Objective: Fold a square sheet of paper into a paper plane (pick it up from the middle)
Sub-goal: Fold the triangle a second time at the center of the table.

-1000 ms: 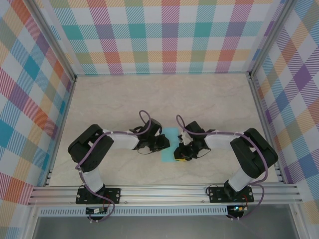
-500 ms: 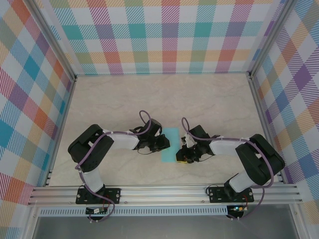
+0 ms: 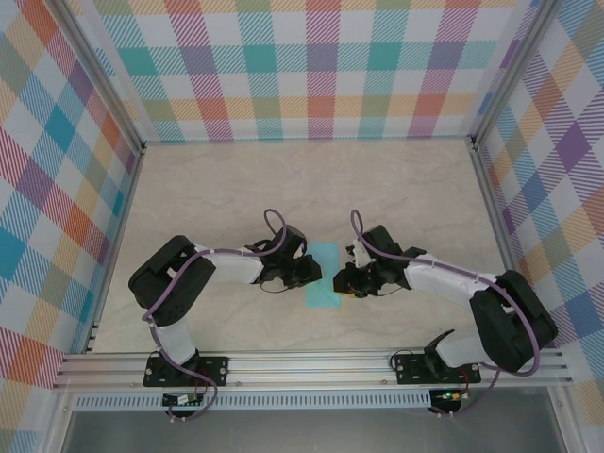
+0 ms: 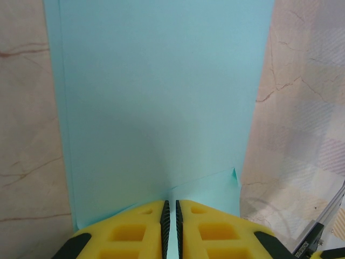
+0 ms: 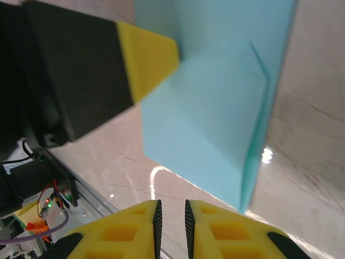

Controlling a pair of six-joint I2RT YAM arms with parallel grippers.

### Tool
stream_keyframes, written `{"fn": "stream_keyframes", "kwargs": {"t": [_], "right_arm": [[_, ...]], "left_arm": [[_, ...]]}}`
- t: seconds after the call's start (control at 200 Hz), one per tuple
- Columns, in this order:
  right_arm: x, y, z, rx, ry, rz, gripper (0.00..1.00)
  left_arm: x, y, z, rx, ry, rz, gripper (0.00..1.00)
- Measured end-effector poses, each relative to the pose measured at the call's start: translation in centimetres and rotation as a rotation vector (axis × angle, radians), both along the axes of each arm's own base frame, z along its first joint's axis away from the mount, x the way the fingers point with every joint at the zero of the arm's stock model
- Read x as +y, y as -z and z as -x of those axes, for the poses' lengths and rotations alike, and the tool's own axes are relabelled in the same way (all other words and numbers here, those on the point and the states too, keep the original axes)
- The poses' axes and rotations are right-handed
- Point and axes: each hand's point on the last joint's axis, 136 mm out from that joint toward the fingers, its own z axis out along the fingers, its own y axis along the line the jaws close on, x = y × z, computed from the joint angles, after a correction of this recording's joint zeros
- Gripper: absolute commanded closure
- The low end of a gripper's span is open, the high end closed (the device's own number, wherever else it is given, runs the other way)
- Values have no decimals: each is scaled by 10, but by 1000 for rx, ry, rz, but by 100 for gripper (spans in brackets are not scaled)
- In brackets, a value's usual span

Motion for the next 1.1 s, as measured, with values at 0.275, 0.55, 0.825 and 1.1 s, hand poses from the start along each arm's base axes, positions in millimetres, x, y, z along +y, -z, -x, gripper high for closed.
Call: {"fn": "stream_keyframes", "kwargs": {"t": [0.275,0.55,0.825,1.1], "right_arm": [[5,35,0,108,-16,45,83],[0,49,3,130,-20,65,84],[0,49,4,125,-19,43,86],[-1,50,3,128,-10,48,89]], "left_arm": [[0,0,0,-1,3,-2,84],[0,-1,0,-1,9,-7,83],[-2,-3,0,2,13,-1,82],[-13,-15,9,-3,35,29,83]]}}
